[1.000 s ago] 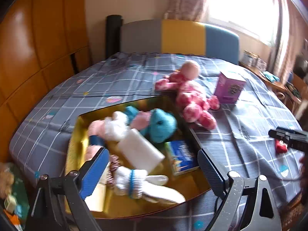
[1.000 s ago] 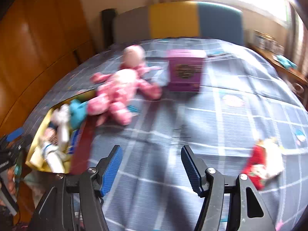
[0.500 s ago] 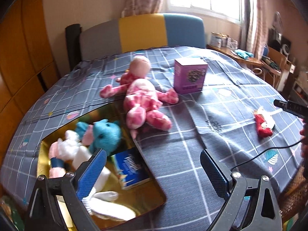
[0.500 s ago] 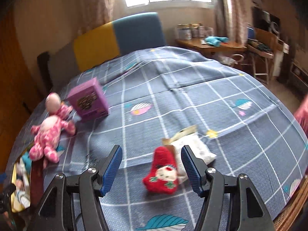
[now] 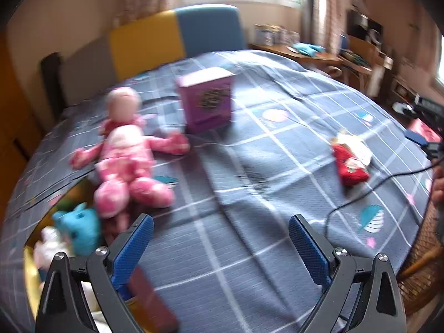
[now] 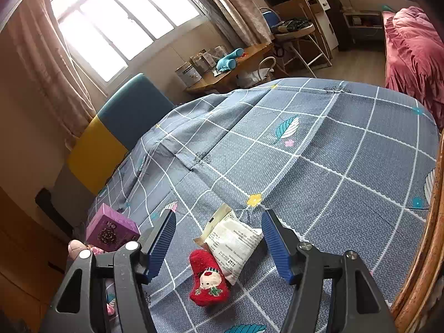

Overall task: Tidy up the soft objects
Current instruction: 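Move both grippers back toward the red Christmas sock and white paper packet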

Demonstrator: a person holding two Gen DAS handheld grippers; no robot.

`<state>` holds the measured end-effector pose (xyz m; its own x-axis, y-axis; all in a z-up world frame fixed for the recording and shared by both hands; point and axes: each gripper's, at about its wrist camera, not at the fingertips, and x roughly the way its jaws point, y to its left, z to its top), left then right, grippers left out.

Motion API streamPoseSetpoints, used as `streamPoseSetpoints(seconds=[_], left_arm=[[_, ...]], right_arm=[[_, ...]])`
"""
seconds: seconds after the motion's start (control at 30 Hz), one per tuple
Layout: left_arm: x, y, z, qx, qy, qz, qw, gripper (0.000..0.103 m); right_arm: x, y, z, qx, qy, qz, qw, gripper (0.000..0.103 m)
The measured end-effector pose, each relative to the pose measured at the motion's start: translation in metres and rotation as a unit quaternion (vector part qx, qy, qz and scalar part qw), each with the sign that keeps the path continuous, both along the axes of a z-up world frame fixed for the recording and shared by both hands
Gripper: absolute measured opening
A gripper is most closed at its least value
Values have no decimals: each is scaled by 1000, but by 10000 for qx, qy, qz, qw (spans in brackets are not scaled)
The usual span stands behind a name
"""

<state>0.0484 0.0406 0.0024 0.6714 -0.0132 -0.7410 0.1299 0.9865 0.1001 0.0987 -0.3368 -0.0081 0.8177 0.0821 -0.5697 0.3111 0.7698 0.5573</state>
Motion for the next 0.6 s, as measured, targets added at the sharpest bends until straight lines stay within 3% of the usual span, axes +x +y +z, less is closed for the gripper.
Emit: streamPoseSetpoints(seconds=[0.3,0.6], left_arm=[[41,-62,-15,-340,468,-877,9945,99],[97,-123,-30,-1162,1174,-1346,9770,94]], right_arm=[[4,1,-5,150,53,169,9997,65],[7,2,-9,311,102,328,9989,65]])
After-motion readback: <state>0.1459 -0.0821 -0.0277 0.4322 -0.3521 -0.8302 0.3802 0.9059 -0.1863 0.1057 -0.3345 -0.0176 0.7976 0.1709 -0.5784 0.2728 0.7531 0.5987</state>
